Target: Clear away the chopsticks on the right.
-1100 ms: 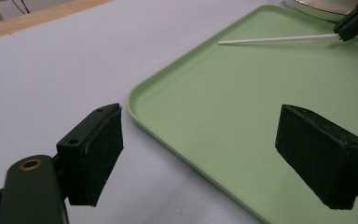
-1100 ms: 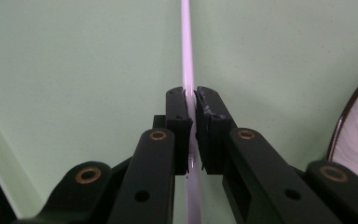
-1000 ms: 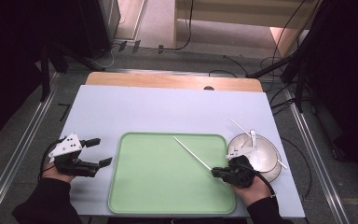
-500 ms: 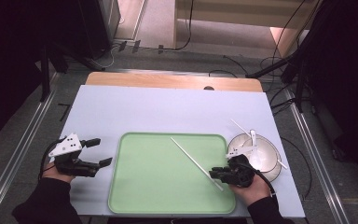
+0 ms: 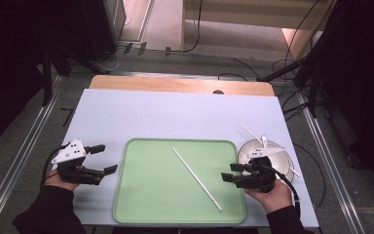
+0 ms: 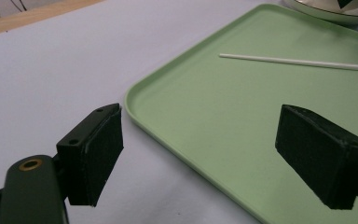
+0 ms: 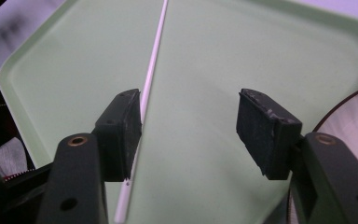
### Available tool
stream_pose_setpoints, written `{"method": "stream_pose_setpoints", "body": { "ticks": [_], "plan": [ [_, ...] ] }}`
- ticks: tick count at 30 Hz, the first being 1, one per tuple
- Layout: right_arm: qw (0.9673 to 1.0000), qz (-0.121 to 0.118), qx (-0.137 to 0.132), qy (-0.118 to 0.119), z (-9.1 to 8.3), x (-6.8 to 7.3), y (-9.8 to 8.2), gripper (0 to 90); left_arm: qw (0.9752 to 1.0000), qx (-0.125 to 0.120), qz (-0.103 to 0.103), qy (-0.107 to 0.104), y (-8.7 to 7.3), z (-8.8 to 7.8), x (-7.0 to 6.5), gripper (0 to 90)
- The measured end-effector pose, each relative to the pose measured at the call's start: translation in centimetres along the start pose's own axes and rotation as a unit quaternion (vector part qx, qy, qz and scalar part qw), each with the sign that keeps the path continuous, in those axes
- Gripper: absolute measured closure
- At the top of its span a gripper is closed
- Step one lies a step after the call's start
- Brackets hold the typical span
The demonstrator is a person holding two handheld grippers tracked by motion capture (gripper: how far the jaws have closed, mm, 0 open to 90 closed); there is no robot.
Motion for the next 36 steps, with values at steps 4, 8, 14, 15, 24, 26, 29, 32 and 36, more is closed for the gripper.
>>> {"method": "stream_pose_setpoints", "body": {
  "ticks": [4, 8, 14, 15, 24, 26, 29, 32, 36],
  "plan": [
    [0.9999, -0.009, -0.011, -0.009, -0.6, 0.0, 0.2, 36.3, 1.0000, -0.001, 0.000, 0.000, 0.0, 0.0, 0.0, 15.1],
    [0.9996, -0.011, -0.020, -0.017, -1.4, -0.2, 0.4, 33.2, 1.0000, -0.001, 0.000, 0.000, 0.0, 0.0, 0.0, 15.1],
    [0.9989, -0.012, -0.036, -0.026, -3.1, -0.7, 0.5, 30.4, 1.0000, -0.001, -0.001, 0.000, 0.0, 0.0, 0.0, 15.1],
    [0.9989, -0.012, -0.036, -0.026, -3.1, -0.7, 0.5, 30.4, 1.0000, 0.000, 0.000, 0.000, 0.0, 0.0, 0.0, 15.1],
    [0.9984, -0.007, -0.044, -0.034, -4.7, -1.6, 0.4, 27.6, 1.0000, 0.001, -0.002, 0.001, 0.0, 0.0, 0.0, 15.1],
    [0.9984, -0.011, -0.039, -0.039, -5.0, -1.8, 0.4, 26.9, 1.0000, 0.000, -0.002, 0.001, 0.0, 0.0, 0.0, 15.1],
    [0.9983, -0.011, -0.039, -0.043, -5.3, -2.1, 0.4, 26.7, 1.0000, 0.000, -0.002, 0.000, 0.0, 0.0, 0.0, 15.1],
    [0.9980, -0.012, -0.038, -0.049, -5.9, -2.5, 0.3, 26.4, 1.0000, 0.000, -0.001, 0.000, 0.0, 0.0, 0.0, 15.0],
    [0.9977, -0.013, -0.038, -0.055, -6.8, -3.2, 0.0, 25.7, 1.0000, 0.001, -0.002, 0.001, 0.0, 0.0, 0.0, 15.1]
  ]
}}
Point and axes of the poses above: each handheld gripper's, and its own axes: z roughly forward along the jaws, y roughly out of its top, x roughly to its left, the point moved 4 cm from there along z, roughly forward along the jaws, and after that the axes turned 5 degrees about x, right-handed, at the moved point
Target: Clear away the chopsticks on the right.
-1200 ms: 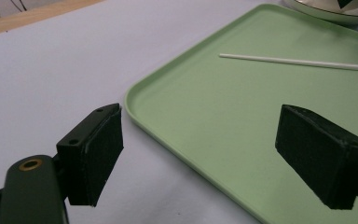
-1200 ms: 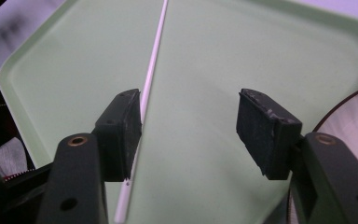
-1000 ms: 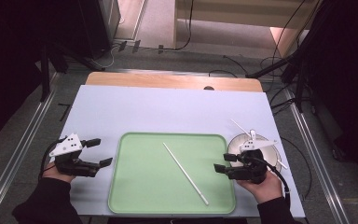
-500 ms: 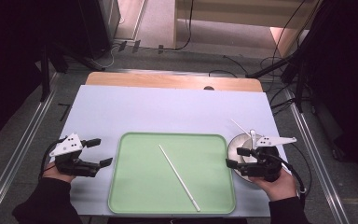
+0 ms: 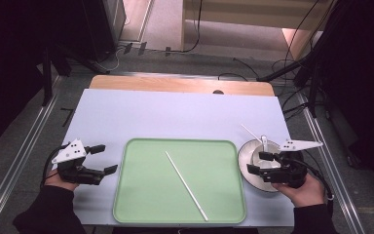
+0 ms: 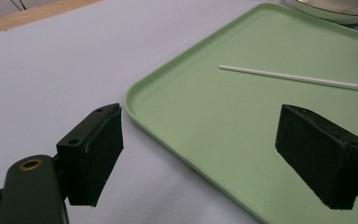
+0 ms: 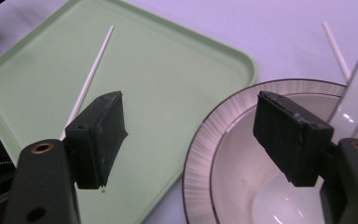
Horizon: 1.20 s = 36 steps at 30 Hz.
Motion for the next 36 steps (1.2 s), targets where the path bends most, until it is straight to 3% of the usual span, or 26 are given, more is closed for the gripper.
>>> {"method": "stream_pose_setpoints", "body": {
  "ticks": [15, 24, 36],
  "plan": [
    [0.9992, 0.027, -0.014, -0.026, -2.3, -3.8, -0.9, 25.7, 1.0000, 0.001, 0.000, -0.001, 0.0, 0.1, 0.0, 15.1],
    [0.9962, 0.052, -0.032, -0.062, -4.6, -6.3, -2.0, 29.5, 1.0000, 0.001, 0.001, 0.000, 0.0, 0.1, 0.0, 15.1],
    [0.9943, 0.063, -0.031, -0.080, -5.3, -8.2, -3.3, 33.9, 1.0000, 0.000, -0.001, -0.001, 0.0, 0.1, 0.0, 15.1]
  ]
}}
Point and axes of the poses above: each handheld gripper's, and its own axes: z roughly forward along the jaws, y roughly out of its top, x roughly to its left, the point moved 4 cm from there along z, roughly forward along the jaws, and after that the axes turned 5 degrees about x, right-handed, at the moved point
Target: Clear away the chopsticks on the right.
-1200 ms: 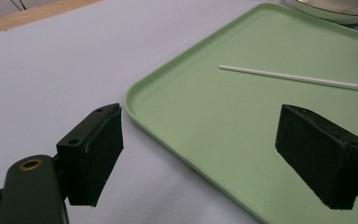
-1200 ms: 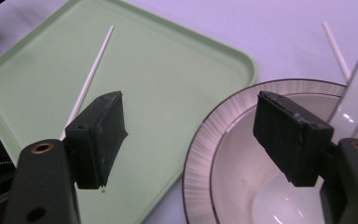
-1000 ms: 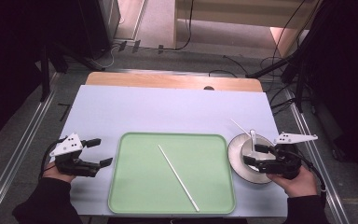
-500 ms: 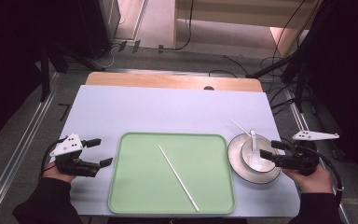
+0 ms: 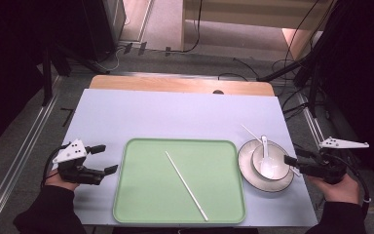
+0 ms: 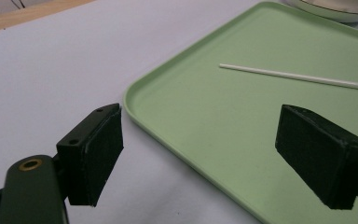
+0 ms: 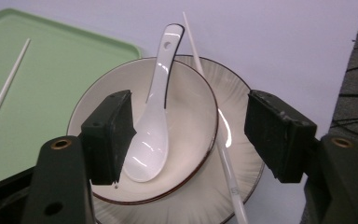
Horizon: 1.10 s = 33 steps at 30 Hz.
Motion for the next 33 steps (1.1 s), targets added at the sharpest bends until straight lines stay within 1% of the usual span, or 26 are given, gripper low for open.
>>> {"method": "stream_pose_setpoints", "body": {
  "ticks": [2, 5, 6, 9, 12, 13, 15, 19, 20, 24, 27, 29, 33],
  "plan": [
    [1.0000, 0.004, -0.001, -0.003, 0.0, -0.4, -0.1, 35.0, 1.0000, 0.000, 0.001, 0.000, 0.0, 0.0, 0.0, 15.1],
    [0.9998, 0.018, -0.004, -0.007, 0.0, -1.1, -0.5, 35.8, 1.0000, 0.000, 0.000, 0.000, 0.0, 0.0, 0.0, 15.1],
    [0.9998, 0.018, -0.004, -0.007, 0.0, -1.1, -0.5, 35.8, 1.0000, 0.000, 0.000, 0.000, 0.0, 0.0, 0.0, 15.1],
    [0.9996, 0.026, -0.005, -0.012, 0.0, -1.7, -0.9, 36.0, 1.0000, 0.000, 0.001, 0.000, 0.0, 0.0, 0.0, 15.1],
    [0.9987, 0.045, -0.006, -0.021, 0.0, -2.4, -1.2, 36.5, 1.0000, 0.000, 0.000, 0.000, 0.0, 0.0, 0.0, 15.1],
    [0.9986, 0.048, -0.005, -0.023, 0.0, -2.5, -1.3, 37.0, 1.0000, 0.002, 0.002, -0.001, 0.0, 0.0, 0.0, 15.1],
    [0.9985, 0.048, -0.008, -0.027, 0.1, -2.8, -1.6, 38.3, 1.0000, 0.001, 0.001, -0.002, 0.0, 0.0, 0.0, 15.1],
    [0.9985, 0.049, -0.003, -0.026, 0.6, -3.0, -1.9, 39.3, 1.0000, 0.001, 0.000, -0.001, 0.0, 0.0, 0.0, 15.1],
    [0.9986, 0.046, -0.003, -0.026, 0.7, -3.1, -2.0, 39.4, 1.0000, 0.001, 0.001, -0.001, 0.0, 0.0, 0.0, 15.1],
    [0.9982, 0.052, 0.001, -0.029, 0.9, -3.4, -2.4, 40.9, 1.0000, 0.002, 0.001, -0.001, 0.0, 0.0, 0.0, 15.1],
    [0.9982, 0.054, 0.003, -0.027, 1.0, -3.6, -2.7, 44.1, 1.0000, 0.003, 0.002, -0.002, 0.0, 0.0, 0.0, 15.1],
    [0.9984, 0.052, 0.006, -0.022, 1.2, -3.6, -2.9, 48.1, 1.0000, 0.002, 0.002, -0.002, 0.0, 0.0, 0.0, 15.1],
    [0.9988, 0.044, 0.014, -0.020, 1.5, -3.7, -3.2, 53.0, 1.0000, 0.002, 0.002, -0.002, 0.0, 0.0, 0.0, 15.1]
  ]
}}
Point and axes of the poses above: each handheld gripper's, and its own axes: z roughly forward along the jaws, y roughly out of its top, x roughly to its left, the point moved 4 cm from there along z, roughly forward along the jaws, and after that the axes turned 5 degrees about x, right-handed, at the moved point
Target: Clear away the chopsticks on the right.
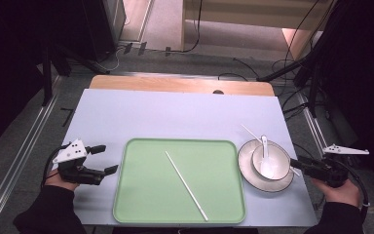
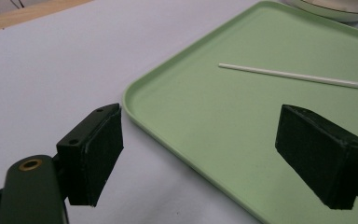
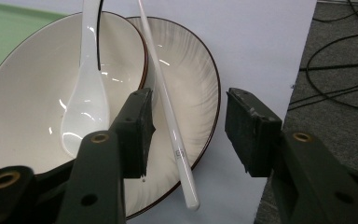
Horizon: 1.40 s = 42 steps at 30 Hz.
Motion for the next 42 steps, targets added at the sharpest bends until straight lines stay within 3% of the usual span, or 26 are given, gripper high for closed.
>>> {"method": "stream_pose_setpoints", "body": {
  "ticks": [7, 30, 37, 42],
  "plan": [
    [0.9999, -0.001, 0.011, 0.012, 0.6, 0.1, -0.3, 64.4, 1.0000, 0.002, 0.001, 0.000, 0.0, 0.0, 0.0, 15.1],
    [0.9971, -0.027, 0.068, 0.023, 2.8, 0.2, -0.4, 77.8, 1.0000, 0.003, 0.002, 0.001, 0.0, 0.1, 0.0, 15.1],
    [0.9967, -0.025, 0.071, 0.030, 3.0, 0.0, -0.5, 83.1, 1.0000, 0.004, 0.003, 0.001, 0.0, 0.1, 0.0, 15.1],
    [0.9962, -0.008, 0.074, 0.045, 2.9, -0.2, -0.6, 83.6, 1.0000, 0.004, 0.003, 0.001, 0.0, 0.1, 0.0, 15.1]
  ]
}}
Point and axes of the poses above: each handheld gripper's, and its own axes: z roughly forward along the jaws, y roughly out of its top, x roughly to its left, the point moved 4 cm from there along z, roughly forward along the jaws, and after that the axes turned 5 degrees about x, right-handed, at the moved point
